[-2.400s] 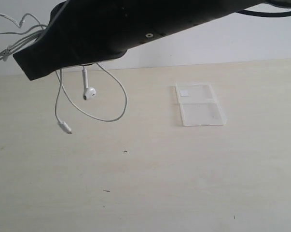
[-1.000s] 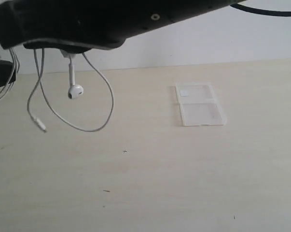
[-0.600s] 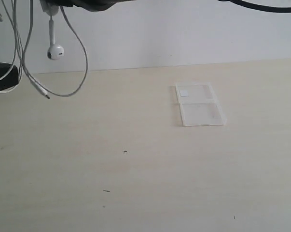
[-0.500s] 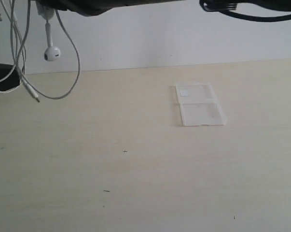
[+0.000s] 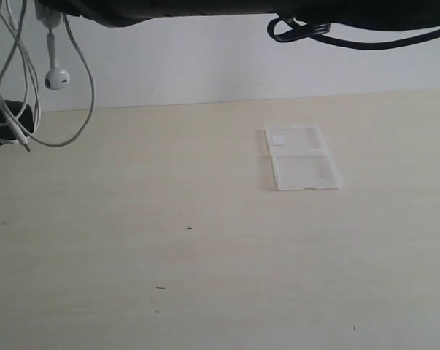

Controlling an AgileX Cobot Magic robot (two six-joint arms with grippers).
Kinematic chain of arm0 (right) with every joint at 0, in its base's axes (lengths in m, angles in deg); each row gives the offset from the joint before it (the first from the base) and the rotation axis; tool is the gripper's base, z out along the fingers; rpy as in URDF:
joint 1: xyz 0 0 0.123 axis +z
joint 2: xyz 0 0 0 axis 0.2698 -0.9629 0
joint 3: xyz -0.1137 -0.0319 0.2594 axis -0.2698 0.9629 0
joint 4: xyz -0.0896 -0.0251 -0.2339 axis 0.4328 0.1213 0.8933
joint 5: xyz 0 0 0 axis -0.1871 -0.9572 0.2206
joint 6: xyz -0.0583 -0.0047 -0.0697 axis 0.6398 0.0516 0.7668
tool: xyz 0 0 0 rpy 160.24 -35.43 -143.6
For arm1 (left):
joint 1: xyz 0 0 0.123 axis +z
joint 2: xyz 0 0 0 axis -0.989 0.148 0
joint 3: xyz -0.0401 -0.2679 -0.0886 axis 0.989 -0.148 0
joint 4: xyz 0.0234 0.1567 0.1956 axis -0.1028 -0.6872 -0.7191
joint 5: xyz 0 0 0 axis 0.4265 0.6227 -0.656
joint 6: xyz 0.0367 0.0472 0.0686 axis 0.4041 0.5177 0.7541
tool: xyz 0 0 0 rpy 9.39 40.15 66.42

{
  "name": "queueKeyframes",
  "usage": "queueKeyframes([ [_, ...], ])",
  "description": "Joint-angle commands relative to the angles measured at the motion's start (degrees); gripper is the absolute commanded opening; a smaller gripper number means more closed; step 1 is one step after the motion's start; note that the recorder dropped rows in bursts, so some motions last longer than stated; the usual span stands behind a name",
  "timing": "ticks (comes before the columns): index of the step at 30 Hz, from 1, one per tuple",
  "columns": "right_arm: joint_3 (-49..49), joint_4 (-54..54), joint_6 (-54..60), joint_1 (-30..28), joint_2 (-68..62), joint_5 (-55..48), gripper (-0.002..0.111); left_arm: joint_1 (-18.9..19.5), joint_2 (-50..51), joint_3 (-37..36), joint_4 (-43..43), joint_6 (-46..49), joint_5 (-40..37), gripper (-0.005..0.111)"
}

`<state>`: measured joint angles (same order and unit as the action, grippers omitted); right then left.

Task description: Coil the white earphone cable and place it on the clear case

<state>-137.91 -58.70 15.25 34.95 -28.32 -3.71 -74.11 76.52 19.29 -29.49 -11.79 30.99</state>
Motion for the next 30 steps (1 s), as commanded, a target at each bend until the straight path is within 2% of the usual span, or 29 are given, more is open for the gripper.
queueKeyframes([
  [1,-0.29,-4.78,4.36,0.07,-0.76,-0.06,0.0,0.02,0.12,0.16,0.29,-0.52,0.45,0.0],
  [17,-0.29,-9.49,10.11,0.07,-3.63,-3.18,0.0,0.02,0.12,0.16,0.29,-0.93,1.94,0.0],
  [30,-0.29,-9.43,10.87,-0.7,2.17,2.33,0.0,0.02,0.12,0.16,0.29,-1.06,1.08,0.0],
])
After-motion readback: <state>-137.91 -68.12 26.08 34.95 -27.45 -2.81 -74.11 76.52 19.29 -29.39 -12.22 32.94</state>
